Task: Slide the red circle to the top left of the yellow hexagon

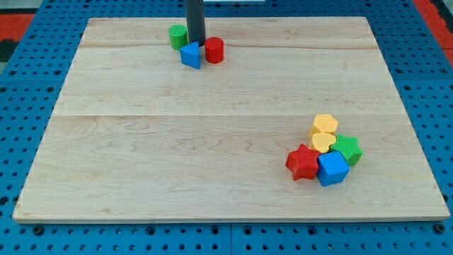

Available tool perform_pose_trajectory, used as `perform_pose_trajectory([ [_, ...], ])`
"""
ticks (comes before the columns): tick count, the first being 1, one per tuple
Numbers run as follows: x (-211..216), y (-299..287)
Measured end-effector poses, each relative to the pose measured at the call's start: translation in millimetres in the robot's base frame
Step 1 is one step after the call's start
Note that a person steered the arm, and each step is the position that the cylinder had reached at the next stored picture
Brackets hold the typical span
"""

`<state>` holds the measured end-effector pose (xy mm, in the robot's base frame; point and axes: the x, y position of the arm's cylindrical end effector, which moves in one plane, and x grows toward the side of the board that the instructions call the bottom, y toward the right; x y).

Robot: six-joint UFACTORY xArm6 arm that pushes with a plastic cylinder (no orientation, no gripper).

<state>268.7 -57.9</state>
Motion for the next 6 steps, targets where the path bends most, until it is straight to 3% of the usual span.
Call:
perform_pose_trajectory([
  [2,9.2,58.9],
  [3,27.0,100.3],
  [4,72.0,131.0],
  [6,93.1,156.7],
])
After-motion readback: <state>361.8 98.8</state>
